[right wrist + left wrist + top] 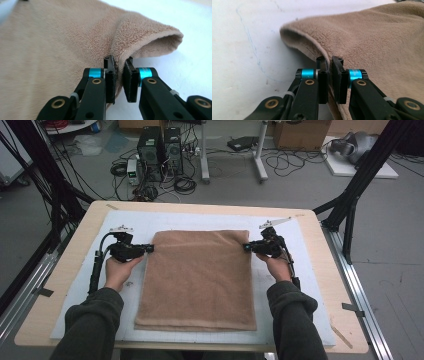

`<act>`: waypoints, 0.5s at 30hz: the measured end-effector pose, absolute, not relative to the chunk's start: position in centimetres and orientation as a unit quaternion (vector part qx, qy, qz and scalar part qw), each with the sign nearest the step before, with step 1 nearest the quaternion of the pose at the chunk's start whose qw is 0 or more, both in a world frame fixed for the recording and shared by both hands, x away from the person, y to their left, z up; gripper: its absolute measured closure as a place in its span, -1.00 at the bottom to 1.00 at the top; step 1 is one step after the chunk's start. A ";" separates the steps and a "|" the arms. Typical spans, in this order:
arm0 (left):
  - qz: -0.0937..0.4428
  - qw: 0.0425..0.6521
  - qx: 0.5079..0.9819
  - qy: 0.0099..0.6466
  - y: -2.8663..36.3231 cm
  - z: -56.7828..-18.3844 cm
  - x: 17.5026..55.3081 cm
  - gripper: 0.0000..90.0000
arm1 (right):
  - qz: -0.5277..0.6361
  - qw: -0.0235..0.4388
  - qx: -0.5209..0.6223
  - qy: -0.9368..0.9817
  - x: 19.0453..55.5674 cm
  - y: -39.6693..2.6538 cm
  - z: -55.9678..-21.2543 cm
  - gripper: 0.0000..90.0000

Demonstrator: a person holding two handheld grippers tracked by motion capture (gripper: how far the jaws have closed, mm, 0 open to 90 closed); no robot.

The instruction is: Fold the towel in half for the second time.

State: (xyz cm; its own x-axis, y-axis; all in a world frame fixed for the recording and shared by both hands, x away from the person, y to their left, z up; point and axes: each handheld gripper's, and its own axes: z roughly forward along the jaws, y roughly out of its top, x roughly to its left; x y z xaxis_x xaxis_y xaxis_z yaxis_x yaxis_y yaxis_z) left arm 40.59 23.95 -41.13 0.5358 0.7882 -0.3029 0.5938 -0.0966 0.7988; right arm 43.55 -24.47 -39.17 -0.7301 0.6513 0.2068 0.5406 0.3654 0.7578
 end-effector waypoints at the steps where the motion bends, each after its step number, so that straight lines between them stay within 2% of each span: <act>1: 0.098 0.481 0.735 0.467 24.1 -40.8 40.2 0.86 | 0.439 0.057 0.356 0.823 43.3 -24.6 -38.9 0.82; 4: 0.096 0.489 0.744 0.444 24.4 -39.6 38.7 0.86 | 0.439 0.025 0.350 0.827 42.0 -25.0 -38.1 0.82; 8: 0.087 0.492 0.760 0.416 24.6 -39.3 35.8 0.86 | 0.441 0.006 0.337 0.832 39.6 -25.3 -37.7 0.81; 15: 0.067 0.479 0.786 0.386 24.8 -41.7 30.4 0.85 | 0.435 -0.025 0.330 0.837 35.0 -25.9 -40.2 0.81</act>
State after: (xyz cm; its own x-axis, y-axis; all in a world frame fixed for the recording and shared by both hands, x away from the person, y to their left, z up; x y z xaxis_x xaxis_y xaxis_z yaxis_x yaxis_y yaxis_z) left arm 30.42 24.85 -41.71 0.6928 0.6712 -0.2636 0.5422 -0.2438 0.8041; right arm 35.01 -25.87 -40.19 -0.7806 0.5316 0.3288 0.5748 0.4040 0.7116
